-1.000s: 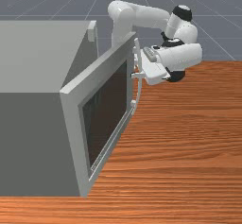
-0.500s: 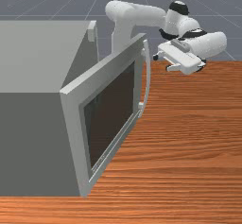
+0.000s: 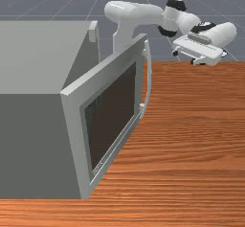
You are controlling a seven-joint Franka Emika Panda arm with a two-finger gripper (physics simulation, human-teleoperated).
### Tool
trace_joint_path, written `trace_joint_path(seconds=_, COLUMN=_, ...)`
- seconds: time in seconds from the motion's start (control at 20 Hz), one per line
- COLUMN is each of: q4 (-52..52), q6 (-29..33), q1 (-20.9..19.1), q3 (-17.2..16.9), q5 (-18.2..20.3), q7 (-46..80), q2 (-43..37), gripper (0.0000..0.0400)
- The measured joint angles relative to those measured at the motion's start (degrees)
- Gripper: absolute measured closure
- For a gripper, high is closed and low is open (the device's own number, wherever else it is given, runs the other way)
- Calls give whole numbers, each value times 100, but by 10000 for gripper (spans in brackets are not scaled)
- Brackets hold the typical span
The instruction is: Open the microwave
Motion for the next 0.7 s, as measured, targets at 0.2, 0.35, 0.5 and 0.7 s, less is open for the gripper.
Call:
trace_joint_path(seconds=0.2, q4=-321, q6=737, q1=415, q3=91, q5=726, q7=81, q2=-374, gripper=156)
trace_joint_path(seconds=0.35, q4=-90, q6=252, q1=377, q3=99, q5=460, q7=213, q2=-203, gripper=346)
trace_joint_path(seconds=0.5, q4=-474, q6=1408, q1=303, q3=359, q5=1121, q7=-1032, q2=-1360, gripper=388)
trace_joint_path(seconds=0.7, q4=-965, q6=1799, q1=658, q3=236, q5=1388, q7=-1826, q2=-2147, gripper=398)
